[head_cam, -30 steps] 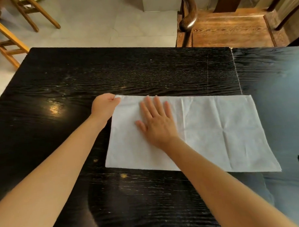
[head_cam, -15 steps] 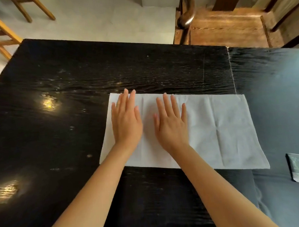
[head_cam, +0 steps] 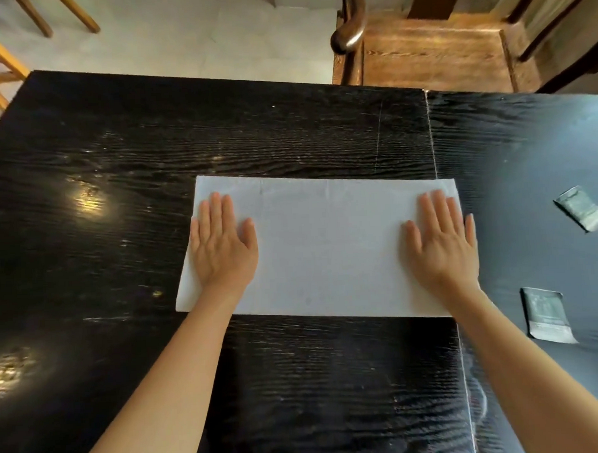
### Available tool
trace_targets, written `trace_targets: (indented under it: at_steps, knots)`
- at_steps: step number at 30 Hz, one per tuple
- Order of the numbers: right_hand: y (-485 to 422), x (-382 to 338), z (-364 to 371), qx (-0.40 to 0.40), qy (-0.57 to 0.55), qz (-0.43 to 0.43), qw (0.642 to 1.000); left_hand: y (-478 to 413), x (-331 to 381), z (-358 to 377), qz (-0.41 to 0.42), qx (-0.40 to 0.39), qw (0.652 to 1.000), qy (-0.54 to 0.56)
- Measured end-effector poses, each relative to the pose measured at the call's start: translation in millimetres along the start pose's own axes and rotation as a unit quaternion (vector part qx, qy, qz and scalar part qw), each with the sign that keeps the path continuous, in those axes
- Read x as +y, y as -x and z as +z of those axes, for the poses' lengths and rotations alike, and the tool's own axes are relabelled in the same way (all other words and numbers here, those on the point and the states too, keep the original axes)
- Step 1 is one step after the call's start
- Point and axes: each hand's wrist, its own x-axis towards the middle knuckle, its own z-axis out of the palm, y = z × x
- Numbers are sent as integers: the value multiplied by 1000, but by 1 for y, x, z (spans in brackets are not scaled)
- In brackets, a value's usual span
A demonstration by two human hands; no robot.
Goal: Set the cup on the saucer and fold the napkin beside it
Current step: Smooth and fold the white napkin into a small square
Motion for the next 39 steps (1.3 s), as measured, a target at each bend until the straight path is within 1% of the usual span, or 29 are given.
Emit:
trace_targets:
  at_steps: [3, 5, 6, 8, 9, 10, 11, 13, 16, 20, 23, 26, 30, 32, 33, 34, 36, 37, 38, 39]
  knots:
    - [-2, 6, -7, -5, 24, 10, 1000, 5, 4, -5, -19, -17, 1000, 9]
    - [6, -23, -9, 13, -9, 18, 1000, 18, 23, -7, 4, 1, 1000, 20]
    - [15, -46, -6, 18, -37, -9, 999, 28, 35, -6, 32, 13, 999, 31]
    - [42, -92, 6, -8, -71, -113, 991, 51, 53, -1, 64, 8, 996, 53]
    - [55, -108, 13, -22, -72, -155, 985, 59, 53, 2, 61, -3, 997, 52]
    - [63, -115, 18, -29, -67, -177, 982, 64, 46, 4, 52, -8, 998, 43]
    - [66, -115, 20, -33, -60, -180, 981, 68, 35, 5, 42, -7, 999, 29]
    - [65, -97, 18, -38, -41, -167, 984, 71, 12, 3, 41, -2, 999, 1]
    - [69, -66, 12, -28, -16, -161, 986, 72, -9, -3, 70, -24, 997, -18]
    - [70, -30, 6, -55, 27, -165, 984, 71, -30, -12, 135, -72, 987, -45]
    - [67, -6, -1, -66, 41, -175, 981, 68, -49, -23, 188, -123, 973, -60]
    - [69, 22, -10, -79, 58, -214, 972, 65, -67, -29, 245, -166, 952, -73]
    - [69, 60, -24, -119, 92, -290, 945, 58, -78, -38, 301, -220, 923, -94]
    - [66, 71, -33, -96, 104, -331, 933, 54, -82, -46, 316, -244, 911, -102]
    - [66, 75, -37, -77, 109, -353, 926, 52, -84, -49, 335, -232, 906, -115]
    - [65, 78, -40, -57, 115, -379, 916, 51, -88, -51, 366, -199, 899, -133]
    - [67, 86, -41, -13, 139, -429, 892, 50, -94, -53, 434, -121, 873, -185]
    - [68, 89, -42, -5, 147, -438, 887, 52, -97, -55, 437, -110, 864, -224]
    - [68, 91, -43, -7, 145, -431, 891, 53, -101, -56, 428, -120, 856, -262]
    - [68, 91, -43, -18, 134, -409, 902, 53, -105, -58, 411, -139, 862, -261]
